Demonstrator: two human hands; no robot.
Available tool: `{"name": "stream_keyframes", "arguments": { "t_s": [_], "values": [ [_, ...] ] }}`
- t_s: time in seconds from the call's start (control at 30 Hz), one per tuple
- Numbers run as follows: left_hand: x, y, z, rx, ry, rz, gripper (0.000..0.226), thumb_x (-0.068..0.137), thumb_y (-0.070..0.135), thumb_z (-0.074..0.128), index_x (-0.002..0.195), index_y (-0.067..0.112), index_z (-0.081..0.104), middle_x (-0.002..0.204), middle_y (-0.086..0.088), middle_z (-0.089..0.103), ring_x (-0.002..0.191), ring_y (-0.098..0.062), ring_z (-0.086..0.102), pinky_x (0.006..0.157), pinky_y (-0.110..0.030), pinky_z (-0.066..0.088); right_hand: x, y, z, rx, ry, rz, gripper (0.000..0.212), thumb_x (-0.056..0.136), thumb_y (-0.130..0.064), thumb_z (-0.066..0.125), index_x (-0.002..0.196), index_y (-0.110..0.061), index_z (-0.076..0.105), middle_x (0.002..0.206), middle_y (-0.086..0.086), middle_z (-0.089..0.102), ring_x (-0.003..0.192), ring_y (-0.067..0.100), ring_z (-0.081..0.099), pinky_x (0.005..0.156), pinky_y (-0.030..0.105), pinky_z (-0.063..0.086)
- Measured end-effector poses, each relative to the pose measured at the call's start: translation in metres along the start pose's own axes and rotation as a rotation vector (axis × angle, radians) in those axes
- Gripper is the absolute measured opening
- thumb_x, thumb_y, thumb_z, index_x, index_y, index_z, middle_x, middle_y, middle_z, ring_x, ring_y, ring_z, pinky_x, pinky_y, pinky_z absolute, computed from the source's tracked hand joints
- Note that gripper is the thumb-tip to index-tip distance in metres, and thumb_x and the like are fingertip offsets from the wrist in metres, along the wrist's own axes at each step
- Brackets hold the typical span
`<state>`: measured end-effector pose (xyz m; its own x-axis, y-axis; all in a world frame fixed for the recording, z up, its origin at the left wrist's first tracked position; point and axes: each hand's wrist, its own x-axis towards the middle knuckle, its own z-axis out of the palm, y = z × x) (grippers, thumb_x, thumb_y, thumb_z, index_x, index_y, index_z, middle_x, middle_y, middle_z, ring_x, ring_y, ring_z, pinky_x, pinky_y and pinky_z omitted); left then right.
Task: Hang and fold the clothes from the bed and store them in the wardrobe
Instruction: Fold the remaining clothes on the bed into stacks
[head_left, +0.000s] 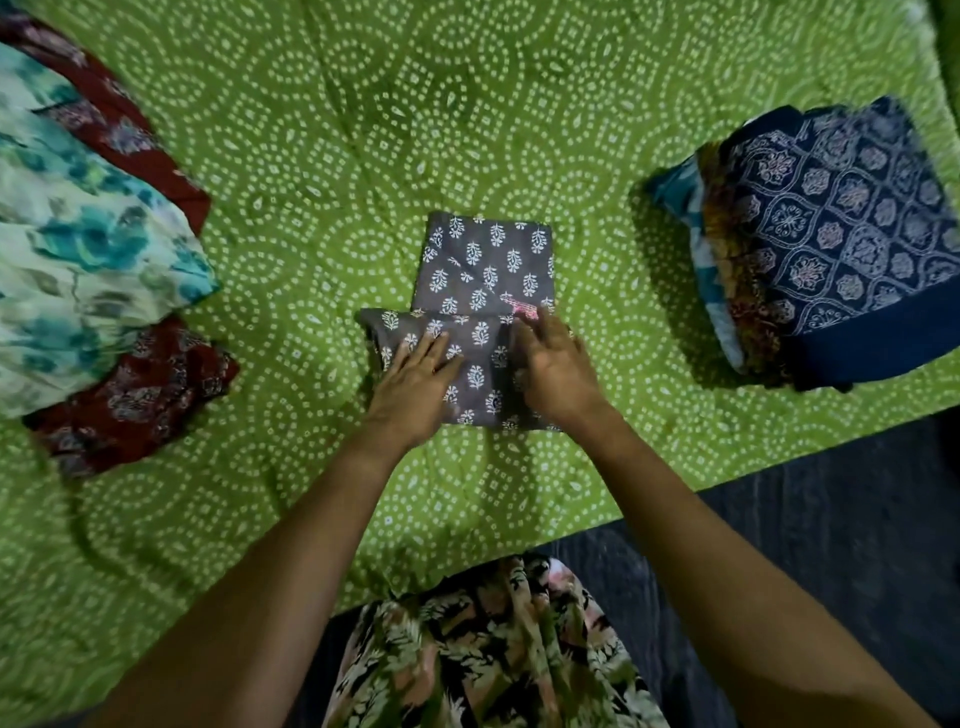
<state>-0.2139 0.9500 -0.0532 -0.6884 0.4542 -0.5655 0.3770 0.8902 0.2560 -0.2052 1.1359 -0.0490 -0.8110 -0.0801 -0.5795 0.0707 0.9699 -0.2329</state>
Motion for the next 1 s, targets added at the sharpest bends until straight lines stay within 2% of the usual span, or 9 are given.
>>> {"name": "stream_keyframes", "arguments": {
  "t_s": [0.13,0.4,0.57,0.67,0.73,0.8,0.87,0.93,1.0],
  "values": [
    [-0.011,-0.012,0.034,0.024,0.030,0.013,0.109,0.070,0.042,0.075,0.149,0.026,0.003,0.154,0.001,-0.017,0.143,-0.022,-0.014,0.112,-0.039,-0.012,-0.007,0.004,0.035,-0.159,-0.157,-0.138,0.095,0.083,-0.053,0.057,0.151,-0.024,-0.003,0.156,0.017,-0.016,0.145,0.033,-0.008,0.115,0.053,0.004],
    [0.010,-0.006,0.025,0.059,-0.075,-0.098,0.091,0.084,0.009,0.057,0.148,0.035,-0.002,0.158,0.002,-0.009,0.145,-0.025,-0.007,0.116,-0.046,0.001,-0.002,0.005,0.039,-0.291,-0.181,-0.172,0.071,0.097,-0.015,0.033,0.148,-0.022,-0.016,0.154,0.023,-0.016,0.144,0.040,-0.006,0.113,0.056,0.007],
    [0.012,0.005,-0.001,0.026,-0.185,-0.112,0.069,0.085,0.003,0.049,0.145,0.029,0.028,0.154,-0.007,0.024,0.139,-0.030,0.025,0.114,-0.044,0.024,-0.002,-0.001,0.020,-0.170,-0.256,-0.184,0.057,0.096,-0.011,0.035,0.150,-0.016,0.016,0.149,0.021,0.026,0.135,0.036,0.032,0.108,0.039,0.032],
    [0.013,0.001,-0.038,-0.025,-0.489,-0.088,0.051,0.083,0.007,0.052,0.133,0.015,0.048,0.133,-0.011,0.052,0.116,-0.029,0.054,0.085,-0.028,0.047,-0.002,0.000,-0.017,0.085,-0.588,-0.201,0.057,0.091,-0.008,0.050,0.144,-0.021,0.031,0.122,0.014,0.056,0.088,0.026,0.061,0.068,0.022,0.048],
    [0.017,-0.002,-0.060,-0.055,-0.588,-0.102,0.046,0.079,0.002,0.051,0.123,0.011,0.056,0.120,-0.009,0.061,0.105,-0.027,0.060,0.073,-0.023,0.047,0.001,0.000,-0.042,0.118,-0.767,-0.161,0.060,0.085,-0.002,0.056,0.139,-0.020,0.036,0.102,0.010,0.059,0.079,0.025,0.059,0.065,0.029,0.049],
    [0.026,-0.005,-0.078,-0.096,-0.463,-0.101,0.045,0.081,0.002,0.051,0.124,0.012,0.058,0.122,-0.012,0.061,0.106,-0.028,0.059,0.084,-0.029,0.049,0.010,0.003,-0.059,0.130,-0.716,-0.127,0.053,0.082,0.000,0.056,0.132,-0.014,0.045,0.099,0.011,0.061,0.080,0.024,0.060,0.067,0.032,0.050],
    [0.032,-0.010,-0.087,-0.219,-0.107,-0.142,0.049,0.084,0.003,0.050,0.130,0.020,0.054,0.128,-0.013,0.057,0.111,-0.030,0.057,0.094,-0.034,0.045,0.023,0.009,-0.068,0.079,-0.508,-0.075,0.042,0.084,-0.002,0.053,0.125,-0.007,0.049,0.114,0.015,0.060,0.097,0.028,0.059,0.072,0.030,0.046],
    [0.034,-0.010,-0.087,-0.375,0.263,-0.212,0.051,0.082,0.002,0.048,0.129,0.021,0.054,0.124,-0.014,0.060,0.109,-0.032,0.058,0.096,-0.039,0.046,0.041,0.016,-0.065,0.056,-0.309,-0.005,0.042,0.087,-0.003,0.049,0.128,-0.006,0.045,0.125,0.019,0.054,0.110,0.034,0.054,0.080,0.032,0.045],
    [0.033,-0.007,-0.075,-0.505,0.416,-0.325,0.043,0.080,0.005,0.054,0.122,0.014,0.059,0.115,-0.016,0.065,0.106,-0.033,0.060,0.092,-0.040,0.048,0.058,0.020,-0.052,0.074,-0.221,0.003,0.043,0.088,-0.008,0.050,0.131,-0.008,0.043,0.127,0.021,0.051,0.114,0.037,0.052,0.088,0.038,0.046]
  ]
}}
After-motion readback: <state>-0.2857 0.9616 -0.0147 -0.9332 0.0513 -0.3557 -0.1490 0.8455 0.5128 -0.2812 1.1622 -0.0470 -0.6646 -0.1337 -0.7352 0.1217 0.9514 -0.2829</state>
